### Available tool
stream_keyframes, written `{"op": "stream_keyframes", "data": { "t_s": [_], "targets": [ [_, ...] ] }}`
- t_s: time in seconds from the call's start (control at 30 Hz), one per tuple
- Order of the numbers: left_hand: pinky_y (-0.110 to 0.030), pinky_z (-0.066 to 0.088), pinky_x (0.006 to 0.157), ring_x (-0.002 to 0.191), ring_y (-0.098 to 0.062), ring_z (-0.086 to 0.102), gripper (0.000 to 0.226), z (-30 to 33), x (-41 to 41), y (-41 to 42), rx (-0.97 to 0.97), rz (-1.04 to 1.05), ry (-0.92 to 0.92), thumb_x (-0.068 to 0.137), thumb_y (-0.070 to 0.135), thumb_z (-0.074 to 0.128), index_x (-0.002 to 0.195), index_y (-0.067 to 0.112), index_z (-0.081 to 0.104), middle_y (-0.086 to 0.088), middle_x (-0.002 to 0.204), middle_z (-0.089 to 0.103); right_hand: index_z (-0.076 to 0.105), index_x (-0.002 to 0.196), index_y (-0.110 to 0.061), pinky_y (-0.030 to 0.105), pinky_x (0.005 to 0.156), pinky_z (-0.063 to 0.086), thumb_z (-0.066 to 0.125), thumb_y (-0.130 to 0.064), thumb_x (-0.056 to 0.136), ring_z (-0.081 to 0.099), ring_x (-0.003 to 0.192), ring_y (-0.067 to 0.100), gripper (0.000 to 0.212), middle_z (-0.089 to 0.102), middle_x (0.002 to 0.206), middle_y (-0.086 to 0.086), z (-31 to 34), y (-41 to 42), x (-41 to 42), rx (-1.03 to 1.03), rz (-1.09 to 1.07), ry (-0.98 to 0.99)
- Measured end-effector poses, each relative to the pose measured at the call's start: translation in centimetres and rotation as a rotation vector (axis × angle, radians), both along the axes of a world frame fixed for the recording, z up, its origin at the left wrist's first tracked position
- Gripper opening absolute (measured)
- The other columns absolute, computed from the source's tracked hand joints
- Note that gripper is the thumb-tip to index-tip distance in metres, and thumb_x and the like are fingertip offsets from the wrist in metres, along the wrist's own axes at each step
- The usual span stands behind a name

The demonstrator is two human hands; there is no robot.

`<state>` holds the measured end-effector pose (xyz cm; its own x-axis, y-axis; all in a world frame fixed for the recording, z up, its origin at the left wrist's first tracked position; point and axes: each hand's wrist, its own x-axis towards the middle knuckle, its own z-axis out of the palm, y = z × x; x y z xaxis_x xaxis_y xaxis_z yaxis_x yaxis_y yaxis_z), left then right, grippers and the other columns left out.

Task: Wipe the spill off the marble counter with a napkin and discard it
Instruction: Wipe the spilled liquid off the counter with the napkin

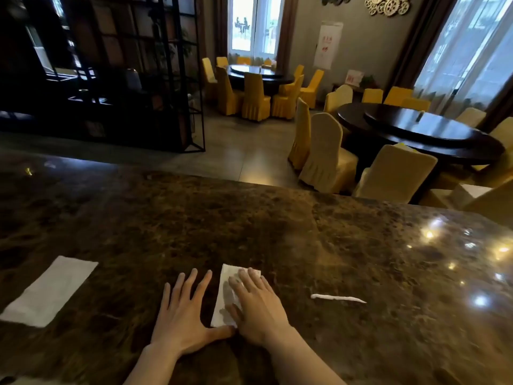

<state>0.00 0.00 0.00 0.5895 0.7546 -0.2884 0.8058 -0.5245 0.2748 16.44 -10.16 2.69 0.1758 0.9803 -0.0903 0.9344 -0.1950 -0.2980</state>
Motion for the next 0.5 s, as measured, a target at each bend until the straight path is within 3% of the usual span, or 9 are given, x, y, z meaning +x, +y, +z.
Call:
{"op": "stream_keyframes", "data": {
  "t_s": [0.17, 0.27, 0.33, 0.4, 0.5],
  "targets": [
    [-0.052, -0.018, 0.126, 0.151, -0.021, -0.034, 0.149, -0.9, -0.1, 0.4, 0.016, -0.009, 0.001, 0.039, 0.117, 0.033, 0.145, 0.038, -0.037, 0.004, 0.168, -0.030, 0.024, 0.158, -0.024, 0.046, 0.126, 0.011, 0.045, -0.040, 0.106, 0.004, 0.156, 0.027, 0.058, 0.014, 0.169, 0.005, -1.0, 0.2, -0.1, -0.013, 0.058, -0.040],
    [-0.051, -0.020, 0.125, 0.149, -0.021, -0.037, 0.153, -0.8, 0.6, -0.1, 0.016, -0.039, 0.029, 0.038, 0.117, 0.031, 0.145, 0.033, -0.039, 0.004, 0.166, -0.034, 0.045, 0.147, -0.022, 0.044, 0.121, 0.030, 0.054, -0.034, 0.103, 0.028, 0.150, 0.026, 0.046, 0.037, 0.161, 0.004, -1.5, -0.6, 0.7, 0.089, 0.056, -0.086],
    [-0.050, -0.020, 0.125, 0.148, -0.020, -0.037, 0.157, -0.6, 1.4, -0.2, -0.005, -0.056, 0.013, 0.037, 0.117, 0.032, 0.148, 0.031, -0.037, 0.005, 0.165, -0.035, 0.062, 0.129, -0.020, 0.040, 0.110, 0.047, 0.060, -0.025, 0.100, 0.051, 0.131, 0.022, 0.030, 0.059, 0.140, 0.003, -1.8, -1.3, 1.4, 0.178, 0.045, -0.130],
    [-0.050, -0.020, 0.126, 0.149, -0.019, -0.037, 0.159, -0.4, 2.4, -0.5, -0.020, -0.076, -0.004, 0.038, 0.117, 0.034, 0.152, 0.030, -0.034, 0.005, 0.164, -0.035, 0.069, 0.106, -0.018, 0.035, 0.089, 0.055, 0.058, -0.017, 0.098, 0.063, 0.101, 0.019, 0.014, 0.070, 0.108, 0.002, -1.5, -2.1, 2.2, 0.276, -0.039, -0.120],
    [-0.049, -0.020, 0.126, 0.149, -0.016, -0.036, 0.159, 0.0, 4.4, -1.1, -0.025, -0.110, -0.032, 0.040, 0.116, 0.037, 0.152, 0.028, -0.034, 0.006, 0.165, -0.035, 0.067, 0.090, -0.021, 0.026, 0.067, 0.044, 0.055, -0.018, 0.098, 0.062, 0.080, 0.011, 0.015, 0.070, 0.086, -0.006, -0.1, -3.5, 4.2, 0.379, -0.345, 0.132]
  ]
}}
